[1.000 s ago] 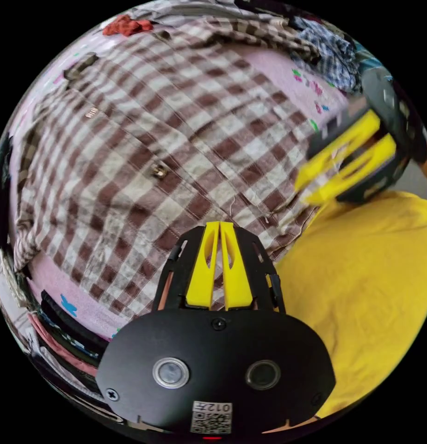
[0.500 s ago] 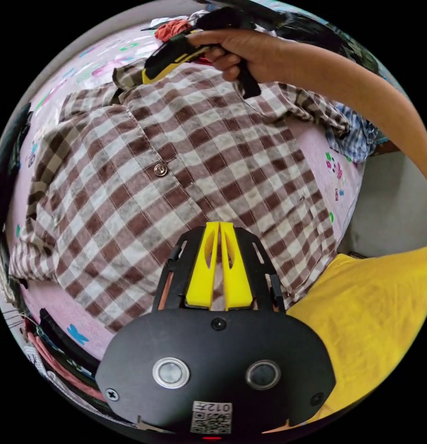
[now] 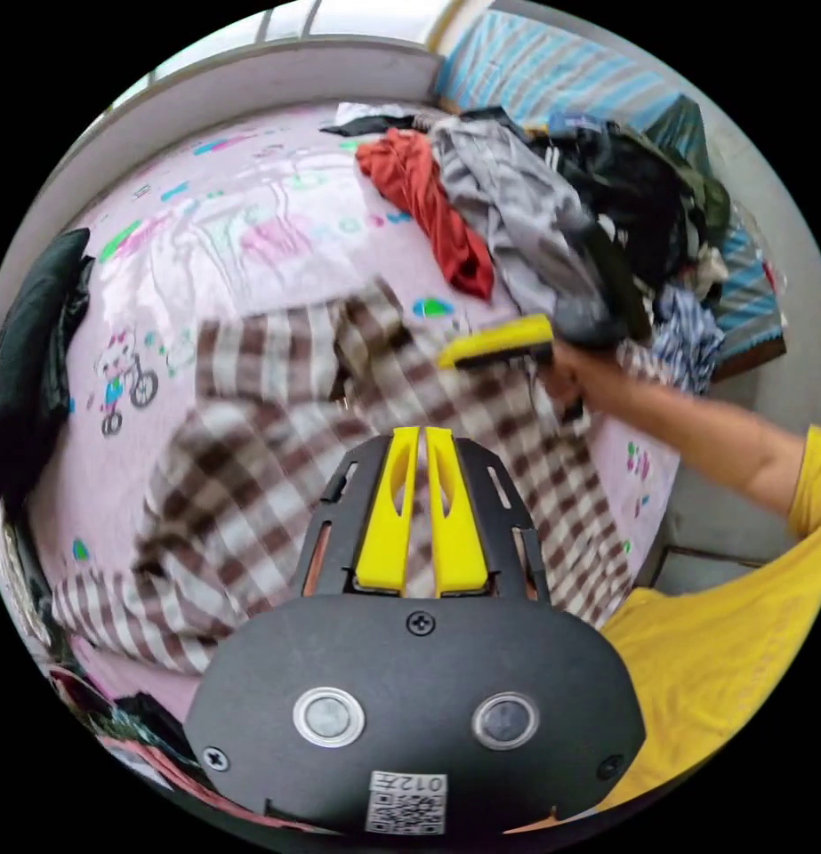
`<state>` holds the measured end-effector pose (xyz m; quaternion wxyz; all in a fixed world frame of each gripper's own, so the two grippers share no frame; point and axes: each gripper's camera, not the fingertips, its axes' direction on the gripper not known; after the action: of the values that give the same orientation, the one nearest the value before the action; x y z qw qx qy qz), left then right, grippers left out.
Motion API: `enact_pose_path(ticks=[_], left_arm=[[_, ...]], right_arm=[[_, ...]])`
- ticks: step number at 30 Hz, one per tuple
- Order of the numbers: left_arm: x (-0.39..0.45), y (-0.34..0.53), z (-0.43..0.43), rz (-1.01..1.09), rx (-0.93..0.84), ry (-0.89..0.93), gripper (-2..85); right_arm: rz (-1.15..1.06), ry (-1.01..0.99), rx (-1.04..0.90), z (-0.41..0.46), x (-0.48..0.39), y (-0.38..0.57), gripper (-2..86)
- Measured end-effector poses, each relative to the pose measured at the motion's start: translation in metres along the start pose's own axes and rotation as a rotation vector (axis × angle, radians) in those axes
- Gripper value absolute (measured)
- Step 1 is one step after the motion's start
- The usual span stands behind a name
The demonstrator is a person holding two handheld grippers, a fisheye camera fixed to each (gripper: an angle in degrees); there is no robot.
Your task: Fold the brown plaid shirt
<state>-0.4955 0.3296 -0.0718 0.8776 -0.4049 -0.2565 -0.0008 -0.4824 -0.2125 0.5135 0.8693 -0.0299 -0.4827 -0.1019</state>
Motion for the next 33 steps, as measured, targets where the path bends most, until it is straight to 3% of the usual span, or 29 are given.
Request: enact_pose_path(ticks=[2, 6, 10, 13, 18, 24, 28, 33], left_arm=[[-0.019, -0.055, 0.015, -0.008, -0.047, 0.014, 3.1], [-0.026, -0.144, 0.084, 0.018, -0.312, -0.028, 5.9], [-0.026, -0.171, 0.149, 0.02, -0.554, -0.088, 4.6], [-0.03, -0.173, 0.172, 0.019, -0.606, -0.109, 2.2], [-0.069, -0.163, 0.156, -0.164, -0.442, -0.089, 0.5], [-0.132, -0.123, 0.15, -0.413, -0.332, 0.135, 1.2], [-0.15, -0.099, 0.117, -0.41, -0.182, 0.141, 1.3], [-0.151, -0.048, 0.073, -0.346, -0.065, 0.056, 0.7]], right_arm=[[-0.025, 0.021, 0.007, -0.002, -0.004, 0.012, 0.7], [-0.019, 0.023, 0.024, -0.005, -0.006, 0.015, 0.7], [-0.075, 0.053, 0.021, -0.014, -0.017, 0.009, 0.7], [-0.112, 0.071, 0.016, -0.019, -0.022, 0.006, 0.7], [-0.083, 0.054, 0.025, -0.026, -0.02, 0.004, 0.6], [-0.067, 0.049, 0.007, -0.034, -0.023, -0.007, 0.6], [-0.033, 0.032, -0.006, -0.045, -0.022, -0.016, 0.5], [-0.023, 0.015, 0.153, -0.077, -0.029, -0.039, 0.7]])
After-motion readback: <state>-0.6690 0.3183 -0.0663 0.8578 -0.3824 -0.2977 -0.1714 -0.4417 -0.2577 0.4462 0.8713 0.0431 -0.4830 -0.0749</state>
